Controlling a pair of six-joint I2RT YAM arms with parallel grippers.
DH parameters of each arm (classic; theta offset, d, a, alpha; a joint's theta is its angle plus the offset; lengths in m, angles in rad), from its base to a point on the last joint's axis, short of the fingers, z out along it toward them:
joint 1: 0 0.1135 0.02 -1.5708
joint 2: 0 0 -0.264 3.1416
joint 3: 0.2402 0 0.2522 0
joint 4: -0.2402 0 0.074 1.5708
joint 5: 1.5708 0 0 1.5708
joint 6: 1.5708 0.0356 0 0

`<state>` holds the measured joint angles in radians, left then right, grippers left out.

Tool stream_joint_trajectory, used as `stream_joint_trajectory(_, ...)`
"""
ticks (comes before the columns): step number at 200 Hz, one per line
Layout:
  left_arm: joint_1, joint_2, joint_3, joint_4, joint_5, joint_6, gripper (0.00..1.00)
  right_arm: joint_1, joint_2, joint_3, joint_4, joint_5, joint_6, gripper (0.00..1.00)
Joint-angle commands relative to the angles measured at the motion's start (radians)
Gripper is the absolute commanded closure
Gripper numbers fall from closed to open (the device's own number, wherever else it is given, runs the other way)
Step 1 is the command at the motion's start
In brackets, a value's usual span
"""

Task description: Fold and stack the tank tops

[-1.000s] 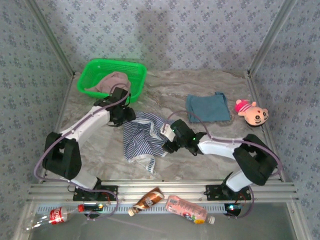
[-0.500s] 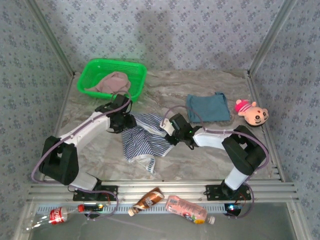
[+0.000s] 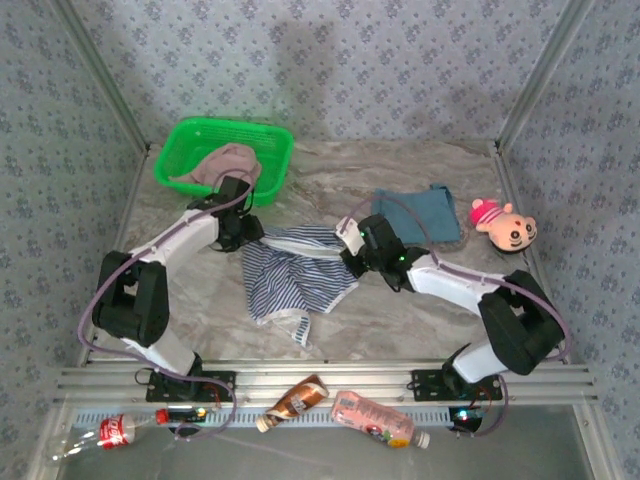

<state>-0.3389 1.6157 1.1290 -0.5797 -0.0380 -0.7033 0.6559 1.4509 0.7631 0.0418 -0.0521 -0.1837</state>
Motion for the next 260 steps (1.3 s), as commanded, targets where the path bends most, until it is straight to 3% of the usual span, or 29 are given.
stream_joint_trajectory(1,0.017,0.030,0.025,0.058,0.041,0.002,0.43,-0.006,-0.040,-0.036,-0.054,-0.012,0.022,0.91)
stream_joint_trajectory(105,0.023,0.209,0.114,0.177,0.152,-0.075,0.47,-0.043,-0.095,-0.124,-0.058,-0.024,0.113,0.93)
stream_joint_trajectory(146,0.010,0.255,0.140,0.192,0.216,-0.082,0.65,-0.051,-0.103,-0.126,-0.062,-0.023,0.126,0.93)
stream_joint_trajectory(168,0.009,0.258,0.152,0.180,0.221,-0.074,0.82,-0.061,-0.116,-0.122,-0.059,-0.026,0.133,0.94)
stream_joint_trajectory(198,0.011,0.219,0.245,0.044,0.190,-0.019,1.00,-0.083,-0.162,-0.076,-0.087,-0.013,0.121,0.94)
stream_joint_trajectory(260,0.008,0.059,0.661,-0.376,0.074,0.157,1.00,-0.162,-0.244,0.225,-0.142,0.003,-0.065,0.95)
